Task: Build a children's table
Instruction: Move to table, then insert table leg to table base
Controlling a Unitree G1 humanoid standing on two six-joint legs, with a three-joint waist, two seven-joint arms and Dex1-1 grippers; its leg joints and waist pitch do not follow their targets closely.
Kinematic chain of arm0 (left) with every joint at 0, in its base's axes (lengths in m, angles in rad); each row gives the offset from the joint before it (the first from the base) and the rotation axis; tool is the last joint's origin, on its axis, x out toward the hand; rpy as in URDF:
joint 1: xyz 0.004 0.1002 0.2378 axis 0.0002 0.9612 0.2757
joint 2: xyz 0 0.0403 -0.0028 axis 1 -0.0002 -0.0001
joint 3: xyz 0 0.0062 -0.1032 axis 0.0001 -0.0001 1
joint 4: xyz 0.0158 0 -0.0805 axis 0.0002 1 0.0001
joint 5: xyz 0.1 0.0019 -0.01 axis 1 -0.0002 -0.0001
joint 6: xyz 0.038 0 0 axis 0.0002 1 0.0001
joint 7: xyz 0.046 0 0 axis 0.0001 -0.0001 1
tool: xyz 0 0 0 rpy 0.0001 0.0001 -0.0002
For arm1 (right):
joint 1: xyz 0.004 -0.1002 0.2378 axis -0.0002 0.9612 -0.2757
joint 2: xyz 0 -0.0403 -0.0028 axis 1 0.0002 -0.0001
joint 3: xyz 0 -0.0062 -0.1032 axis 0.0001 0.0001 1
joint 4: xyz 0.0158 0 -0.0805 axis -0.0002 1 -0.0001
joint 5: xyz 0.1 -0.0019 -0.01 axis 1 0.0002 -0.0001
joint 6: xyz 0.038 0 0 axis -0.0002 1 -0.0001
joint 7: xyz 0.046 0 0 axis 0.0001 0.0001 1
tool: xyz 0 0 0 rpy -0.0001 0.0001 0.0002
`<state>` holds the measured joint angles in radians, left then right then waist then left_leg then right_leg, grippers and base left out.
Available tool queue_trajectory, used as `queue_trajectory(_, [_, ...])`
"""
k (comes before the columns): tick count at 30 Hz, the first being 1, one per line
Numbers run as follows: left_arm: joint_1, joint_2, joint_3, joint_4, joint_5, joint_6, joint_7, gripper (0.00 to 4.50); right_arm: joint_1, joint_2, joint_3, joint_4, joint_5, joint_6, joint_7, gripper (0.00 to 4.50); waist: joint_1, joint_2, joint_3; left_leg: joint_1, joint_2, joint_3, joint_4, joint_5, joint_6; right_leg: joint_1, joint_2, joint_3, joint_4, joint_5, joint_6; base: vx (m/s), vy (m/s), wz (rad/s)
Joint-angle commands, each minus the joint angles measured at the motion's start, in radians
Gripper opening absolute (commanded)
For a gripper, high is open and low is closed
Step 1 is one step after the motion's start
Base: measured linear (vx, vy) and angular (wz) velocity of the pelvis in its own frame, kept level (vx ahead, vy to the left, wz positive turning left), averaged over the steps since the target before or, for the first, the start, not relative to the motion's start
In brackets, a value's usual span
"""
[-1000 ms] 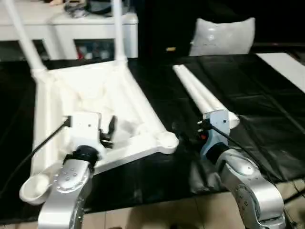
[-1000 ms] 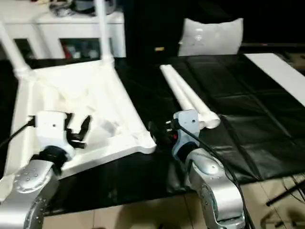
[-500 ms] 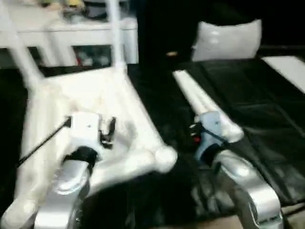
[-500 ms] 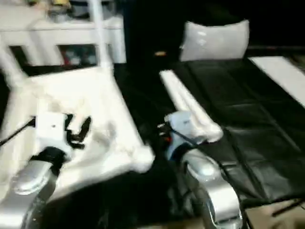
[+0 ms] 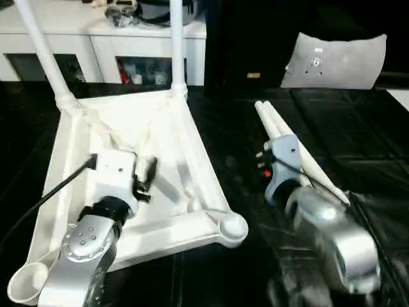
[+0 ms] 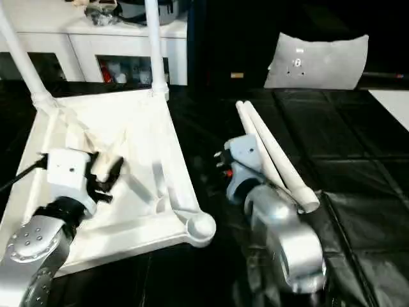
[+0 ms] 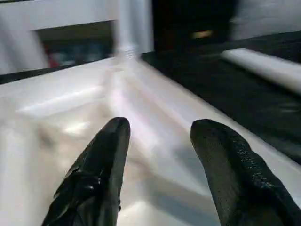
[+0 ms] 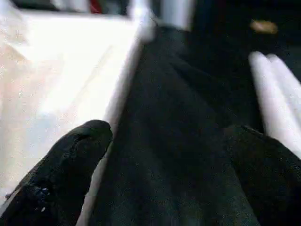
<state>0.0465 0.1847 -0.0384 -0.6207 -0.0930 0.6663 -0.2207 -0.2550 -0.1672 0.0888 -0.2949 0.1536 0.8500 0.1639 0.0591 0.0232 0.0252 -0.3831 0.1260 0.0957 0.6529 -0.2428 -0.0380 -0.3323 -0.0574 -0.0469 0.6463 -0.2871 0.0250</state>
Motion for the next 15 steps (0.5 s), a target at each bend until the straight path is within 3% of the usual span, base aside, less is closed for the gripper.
queue_trajectory(1, [-0.011,0.036,-0.011,-0.035,-0.051,0.039,-0.072,2.71,-0.063,-0.007,-0.034,0.072,-0.021,0.073,-0.025,4.5,-0.005,0.013,-0.031,0.02,0.072,-0.021,-0.095,0.078,-0.094,0.038,-0.08,0.041,-0.058,0.221,-0.165,-0.094,0.0,-0.06])
queue_trajectory(2, [-0.015,0.055,-0.016,-0.04,-0.063,0.05,-0.092,2.71,-0.088,-0.01,-0.037,0.102,-0.026,0.089,-0.031,4.5,-0.012,0.008,-0.024,0.022,0.073,-0.021,-0.109,-0.076,-0.109,0.041,-0.082,0.045,-0.066,0.105,-0.176,-0.111,-0.012,-0.05])
queue_trajectory(3, [-0.026,0.104,-0.036,-0.057,-0.09,0.083,-0.149,2.71,-0.159,-0.032,-0.033,0.202,-0.043,0.109,-0.034,4.5,-0.016,0.014,-0.02,0.028,0.075,-0.019,-0.116,-0.167,-0.112,0.035,-0.084,0.05,-0.073,0.007,-0.188,-0.111,-0.012,-0.05])
queue_trajectory(4, [-0.028,0.113,-0.039,-0.06,-0.096,0.091,-0.159,2.71,-0.173,-0.036,-0.034,0.224,-0.045,0.109,-0.035,4.5,-0.022,0.009,-0.016,0.028,0.071,-0.018,-0.118,-0.205,-0.111,0.032,-0.082,0.051,-0.076,-0.048,-0.195,-0.111,-0.02,-0.03])
queue_trajectory(5, [-0.032,0.132,-0.047,-0.068,-0.107,0.107,-0.181,2.71,-0.205,-0.043,-0.036,0.273,-0.052,0.111,-0.038,4.5,-0.024,0.011,-0.01,0.033,0.072,-0.015,-0.12,-0.271,-0.105,0.023,-0.089,0.056,-0.088,-0.157,-0.2,-0.099,-0.022,-0.01])
queue_trajectory(6, [-0.039,0.164,-0.056,-0.082,-0.129,0.134,-0.221,2.71,-0.269,-0.059,-0.037,0.366,-0.063,0.122,-0.045,4.5,-0.026,0.01,-0.01,0.034,0.073,-0.011,-0.118,-0.279,-0.093,0.021,-0.092,0.059,-0.094,-0.219,-0.203,-0.099,-0.022,-0.01])
queue_trajectory(8, [-0.046,0.187,-0.06,-0.089,-0.148,0.157,-0.25,2.71,-0.318,-0.073,-0.034,0.443,-0.07,0.122,-0.04,4.5,-0.027,0.008,-0.013,0.03,0.074,-0.001,-0.115,-0.237,-0.081,0.016,-0.091,0.058,-0.094,-0.231,-0.208,-0.074,-0.026,0.0])
queue_trajectory(9, [-0.05,0.2,-0.065,-0.094,-0.158,0.164,-0.267,2.71,-0.344,-0.079,-0.036,0.487,-0.071,0.107,-0.035,4.5,-0.023,0.01,-0.015,0.03,0.075,0.006,-0.113,-0.209,-0.073,0.011,-0.088,0.058,-0.094,-0.211,-0.211,-0.065,-0.028,0.0])
queue_trajectory(13, [-0.071,0.24,-0.073,-0.108,-0.196,0.197,-0.308,2.71,-0.431,-0.1,-0.037,0.656,-0.082,0.082,-0.009,4.5,-0.019,0.01,-0.023,0.024,0.078,0.016,-0.114,-0.157,-0.06,0.012,-0.081,0.053,-0.085,-0.124,-0.229,0.0,0.0,0.0])
queue_trajectory(15, [-0.08,0.251,-0.072,-0.114,-0.209,0.209,-0.31,2.71,-0.468,-0.107,-0.038,0.745,-0.085,0.076,0.006,4.5,-0.019,0.012,-0.029,0.018,0.08,0.017,-0.111,-0.118,-0.06,0.015,-0.078,0.05,-0.073,-0.02,-0.25,0.0,0.0,0.0])
